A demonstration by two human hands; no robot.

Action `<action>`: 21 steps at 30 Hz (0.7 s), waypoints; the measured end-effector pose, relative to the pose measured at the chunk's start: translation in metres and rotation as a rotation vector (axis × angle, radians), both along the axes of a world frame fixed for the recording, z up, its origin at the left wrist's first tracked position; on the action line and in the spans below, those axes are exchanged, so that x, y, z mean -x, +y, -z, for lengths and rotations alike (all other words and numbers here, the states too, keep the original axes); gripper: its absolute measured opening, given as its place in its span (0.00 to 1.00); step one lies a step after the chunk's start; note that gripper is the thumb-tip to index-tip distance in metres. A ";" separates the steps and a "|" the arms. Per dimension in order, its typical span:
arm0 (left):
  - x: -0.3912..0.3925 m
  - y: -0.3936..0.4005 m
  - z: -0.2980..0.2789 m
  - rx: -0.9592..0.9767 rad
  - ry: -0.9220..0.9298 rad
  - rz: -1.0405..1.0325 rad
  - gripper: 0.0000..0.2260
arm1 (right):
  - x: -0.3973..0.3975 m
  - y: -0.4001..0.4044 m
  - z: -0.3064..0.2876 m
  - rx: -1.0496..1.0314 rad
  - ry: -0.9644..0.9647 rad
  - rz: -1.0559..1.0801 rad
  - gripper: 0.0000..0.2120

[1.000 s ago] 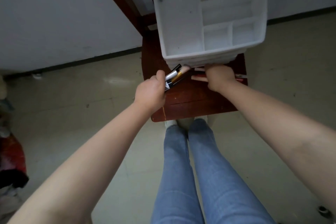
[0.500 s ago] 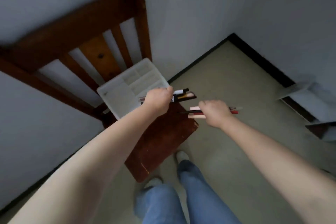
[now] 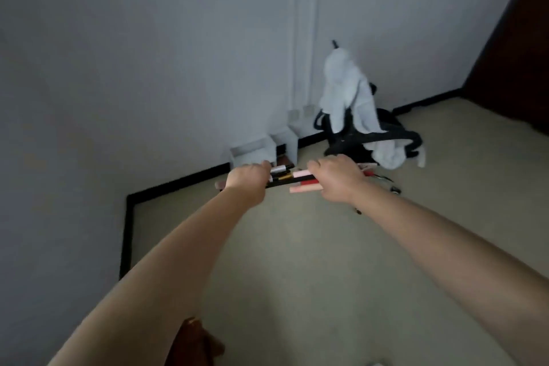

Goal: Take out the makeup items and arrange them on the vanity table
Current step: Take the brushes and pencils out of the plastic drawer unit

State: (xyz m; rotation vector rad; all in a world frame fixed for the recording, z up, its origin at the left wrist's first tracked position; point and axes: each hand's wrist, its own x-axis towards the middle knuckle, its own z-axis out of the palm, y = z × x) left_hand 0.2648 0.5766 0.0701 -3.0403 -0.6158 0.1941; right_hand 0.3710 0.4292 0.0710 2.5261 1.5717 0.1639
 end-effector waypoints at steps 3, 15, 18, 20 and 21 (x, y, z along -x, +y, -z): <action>-0.083 -0.076 -0.025 -0.038 -0.030 0.201 0.16 | -0.056 -0.094 -0.034 -0.074 -0.022 0.236 0.16; -0.347 -0.488 -0.098 -0.039 -0.240 0.910 0.15 | -0.183 -0.517 -0.101 -0.037 -0.168 0.961 0.16; -0.391 -0.578 -0.108 0.013 -0.296 1.017 0.15 | -0.204 -0.603 -0.118 -0.023 -0.250 1.088 0.16; -0.423 -0.628 -0.113 0.017 -0.331 1.093 0.15 | -0.223 -0.648 -0.126 -0.021 -0.290 1.152 0.15; -0.441 -0.649 -0.117 0.013 -0.352 1.120 0.16 | -0.235 -0.667 -0.130 -0.025 -0.300 1.181 0.15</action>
